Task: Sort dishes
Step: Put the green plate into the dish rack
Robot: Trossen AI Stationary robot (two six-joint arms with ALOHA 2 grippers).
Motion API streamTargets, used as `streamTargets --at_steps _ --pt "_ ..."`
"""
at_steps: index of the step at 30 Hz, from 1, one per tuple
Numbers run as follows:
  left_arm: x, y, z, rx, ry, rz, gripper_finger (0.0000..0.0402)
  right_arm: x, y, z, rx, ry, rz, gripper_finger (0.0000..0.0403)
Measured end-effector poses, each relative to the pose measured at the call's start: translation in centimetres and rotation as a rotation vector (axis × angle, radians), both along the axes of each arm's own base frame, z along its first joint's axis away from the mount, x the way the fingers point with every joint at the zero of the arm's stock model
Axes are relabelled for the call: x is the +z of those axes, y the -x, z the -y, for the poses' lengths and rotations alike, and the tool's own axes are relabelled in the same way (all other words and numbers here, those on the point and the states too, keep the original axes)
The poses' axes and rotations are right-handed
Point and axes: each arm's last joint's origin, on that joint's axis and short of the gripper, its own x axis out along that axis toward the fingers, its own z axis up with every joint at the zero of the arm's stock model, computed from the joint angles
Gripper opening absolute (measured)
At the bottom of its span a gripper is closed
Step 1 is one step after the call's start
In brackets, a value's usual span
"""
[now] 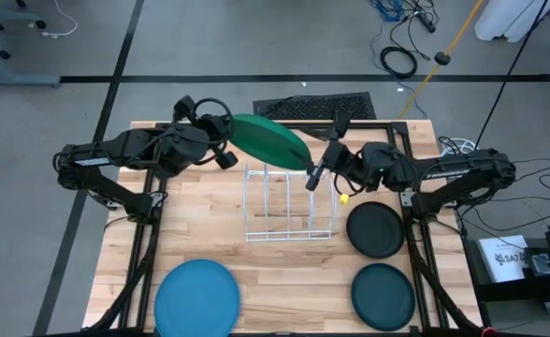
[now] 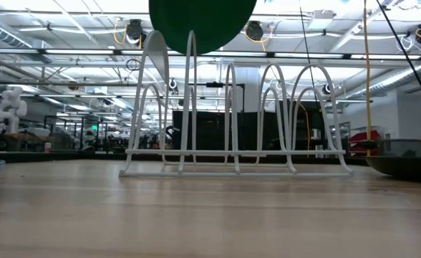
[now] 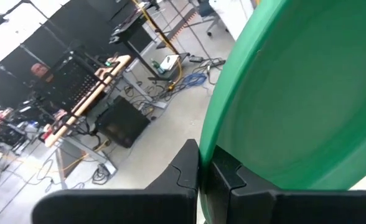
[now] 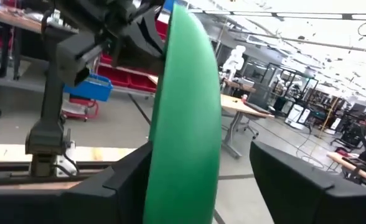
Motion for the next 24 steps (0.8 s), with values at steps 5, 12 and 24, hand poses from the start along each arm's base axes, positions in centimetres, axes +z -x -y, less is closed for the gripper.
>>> streamTargets --at_steps 5,12,24 --pt "-0.04 -0.07 0.07 -0.031 0.019 0.001 0.001 -0.34 -0.42 0.22 -0.008 0.003 -0.009 0.0193" --pt "-0.07 -0.1 0.14 -0.064 0.043 0.003 0.001 -0.31 -0.41 0.41 -0.05 0.002 -0.006 0.0051" --pt "-0.08 -0.17 0.17 -0.057 0.036 0.006 0.0088 -0.46 -0.39 0.41 -0.091 0.065 -0.062 0.0027"
